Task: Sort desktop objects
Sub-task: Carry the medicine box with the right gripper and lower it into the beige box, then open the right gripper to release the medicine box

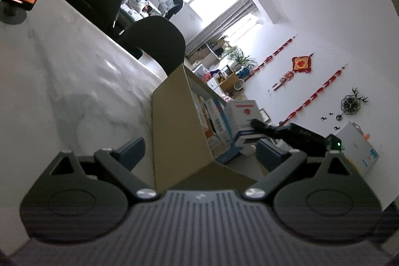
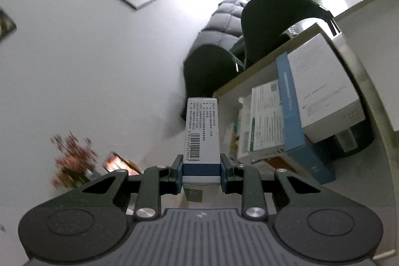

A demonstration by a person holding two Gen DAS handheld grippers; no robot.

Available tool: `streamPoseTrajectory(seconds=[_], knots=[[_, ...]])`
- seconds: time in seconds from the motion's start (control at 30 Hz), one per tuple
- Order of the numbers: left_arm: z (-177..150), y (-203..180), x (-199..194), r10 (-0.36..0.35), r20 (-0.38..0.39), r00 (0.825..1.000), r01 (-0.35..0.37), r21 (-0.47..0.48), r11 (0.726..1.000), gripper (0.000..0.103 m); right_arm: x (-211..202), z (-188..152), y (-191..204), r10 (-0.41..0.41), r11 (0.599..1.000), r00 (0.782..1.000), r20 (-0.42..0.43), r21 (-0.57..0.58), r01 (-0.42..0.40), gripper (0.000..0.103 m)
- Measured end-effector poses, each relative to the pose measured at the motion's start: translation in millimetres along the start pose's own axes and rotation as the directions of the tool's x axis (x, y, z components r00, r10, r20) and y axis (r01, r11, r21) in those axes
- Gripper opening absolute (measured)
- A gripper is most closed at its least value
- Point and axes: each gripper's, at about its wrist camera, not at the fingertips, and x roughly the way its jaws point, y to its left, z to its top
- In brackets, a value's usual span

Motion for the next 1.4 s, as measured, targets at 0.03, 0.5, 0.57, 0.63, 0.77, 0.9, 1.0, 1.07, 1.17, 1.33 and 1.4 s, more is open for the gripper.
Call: streamPoseTrajectory(seconds=[0.03, 0.5, 0.57, 0.63, 0.77, 0.9, 1.0, 1.07, 1.17, 1.33, 1.4], knots=[[0.0, -0.1, 0.4, 0.002, -0.003, 1.000, -0.002, 0.000, 1.000, 0.097, 7.7, -1.0, 2.5, -0.024, 1.000, 0.999, -0.024, -0.021, 0.023, 0.031], [-2.4, 1.6, -2.9, 0.000, -0.013, 1.000, 0.000, -0.008, 1.000, 0.097, 95.4, -26.1, 47.4, -0.420, 0.860, 0.891, -0.171, -0.388, 0.331, 0.031], [-2.6, 2.5, -4.1, -0.001, -0.013, 1.000, 0.001, -0.010, 1.000, 0.097, 103.3, -29.1, 49.9, -0.455, 0.838, 0.872, -0.177, -0.417, 0.353, 0.031], [-2.8, 3.5, -4.6, 0.000, -0.012, 1.000, 0.000, -0.014, 1.000, 0.097, 111.4, -32.1, 52.1, -0.490, 0.814, 0.853, -0.181, -0.445, 0.373, 0.031], [-3.6, 3.5, -5.0, -0.004, -0.011, 1.000, 0.004, -0.019, 1.000, 0.097, 127.2, -36.3, 51.4, -0.535, 0.790, 0.819, -0.208, -0.466, 0.398, 0.032], [-4.1, 4.5, -5.1, -0.002, -0.012, 1.000, 0.002, -0.020, 1.000, 0.097, 130.8, -33.6, 49.2, -0.506, 0.823, 0.824, -0.256, -0.430, 0.372, 0.039], [-4.1, 6.1, -7.0, 0.001, -0.009, 1.000, -0.001, -0.019, 1.000, 0.097, 124.7, -30.0, 47.9, -0.479, 0.841, 0.838, -0.262, -0.410, 0.352, 0.044], [-4.1, 7.2, -7.1, 0.003, -0.008, 1.000, -0.003, -0.020, 1.000, 0.097, 116.5, -25.6, 47.8, -0.457, 0.855, 0.851, -0.259, -0.393, 0.339, 0.046], [-4.7, 8.9, -5.8, 0.004, -0.009, 1.000, -0.004, -0.023, 1.000, 0.097, 102.4, -17.9, 46.9, -0.420, 0.875, 0.872, -0.250, -0.366, 0.317, 0.048], [-5.3, 8.1, -1.9, 0.005, -0.020, 1.000, -0.005, -0.024, 1.000, 0.097, 76.4, -12.4, 43.9, -0.362, 0.903, 0.905, -0.223, -0.324, 0.281, 0.052], [-6.0, 6.8, 0.4, 0.005, -0.027, 1.000, -0.006, -0.021, 1.000, 0.097, 70.4, -11.6, 42.9, -0.349, 0.908, 0.913, -0.213, -0.316, 0.274, 0.054]])
